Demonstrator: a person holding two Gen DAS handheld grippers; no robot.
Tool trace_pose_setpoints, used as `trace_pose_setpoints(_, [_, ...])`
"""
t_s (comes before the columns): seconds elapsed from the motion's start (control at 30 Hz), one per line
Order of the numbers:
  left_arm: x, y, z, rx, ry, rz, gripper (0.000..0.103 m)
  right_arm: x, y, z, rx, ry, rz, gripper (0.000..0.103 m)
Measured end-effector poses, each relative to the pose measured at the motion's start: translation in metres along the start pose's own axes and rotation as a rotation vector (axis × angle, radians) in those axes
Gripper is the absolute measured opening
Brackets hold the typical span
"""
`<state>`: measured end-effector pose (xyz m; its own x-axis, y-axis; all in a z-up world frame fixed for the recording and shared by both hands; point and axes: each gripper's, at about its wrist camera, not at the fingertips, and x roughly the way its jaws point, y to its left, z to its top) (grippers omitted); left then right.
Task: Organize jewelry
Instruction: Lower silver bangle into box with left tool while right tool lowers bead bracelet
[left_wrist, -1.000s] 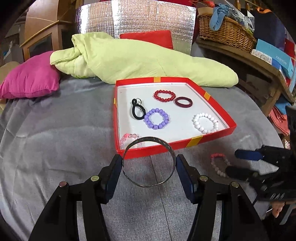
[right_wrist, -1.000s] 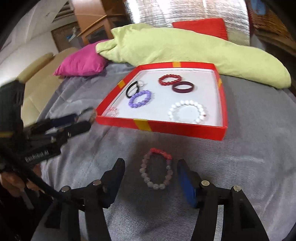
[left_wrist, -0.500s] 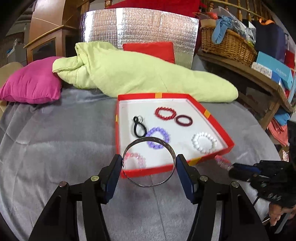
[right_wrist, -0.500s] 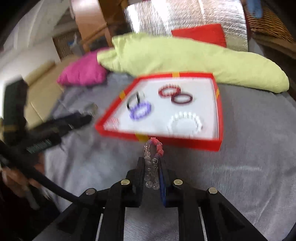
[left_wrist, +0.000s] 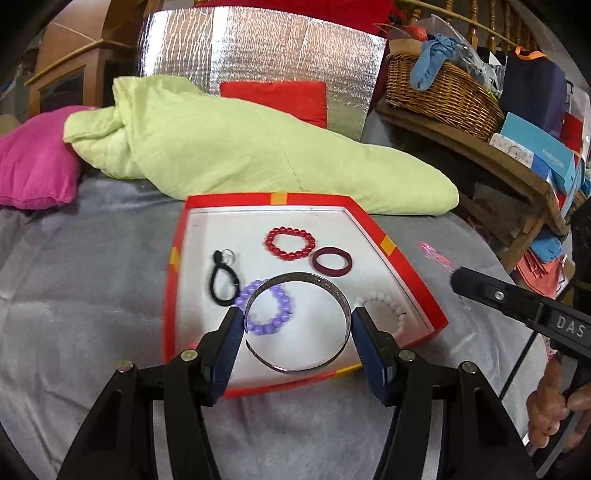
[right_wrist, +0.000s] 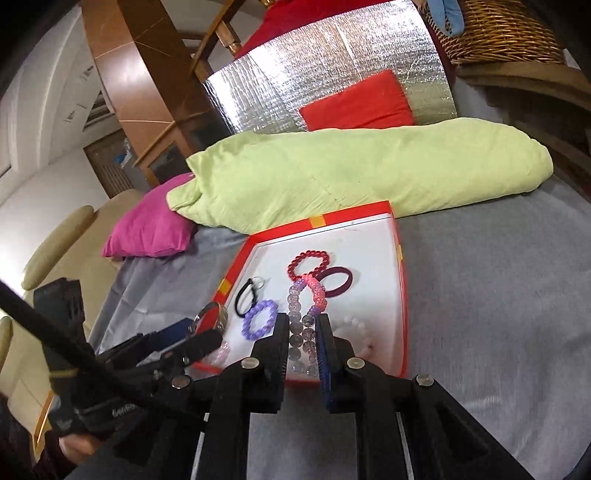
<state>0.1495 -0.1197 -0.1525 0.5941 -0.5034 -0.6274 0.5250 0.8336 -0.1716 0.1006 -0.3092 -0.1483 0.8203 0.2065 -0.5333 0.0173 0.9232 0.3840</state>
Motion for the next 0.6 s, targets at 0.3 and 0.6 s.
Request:
trace_pose_setpoints(0.3, [0.022,-0.011,0.004,0.013,0.034,0.012,0.062,0.033,-0.032,0.017,0.094,0.024,-0.031,0.015])
trace_pose_setpoints(0.6, [0.025,-0.009,0.004,0.027,0.039,0.083,0.062,0.031,-0.030,0.014,0.126,0.021,-0.009,0.015])
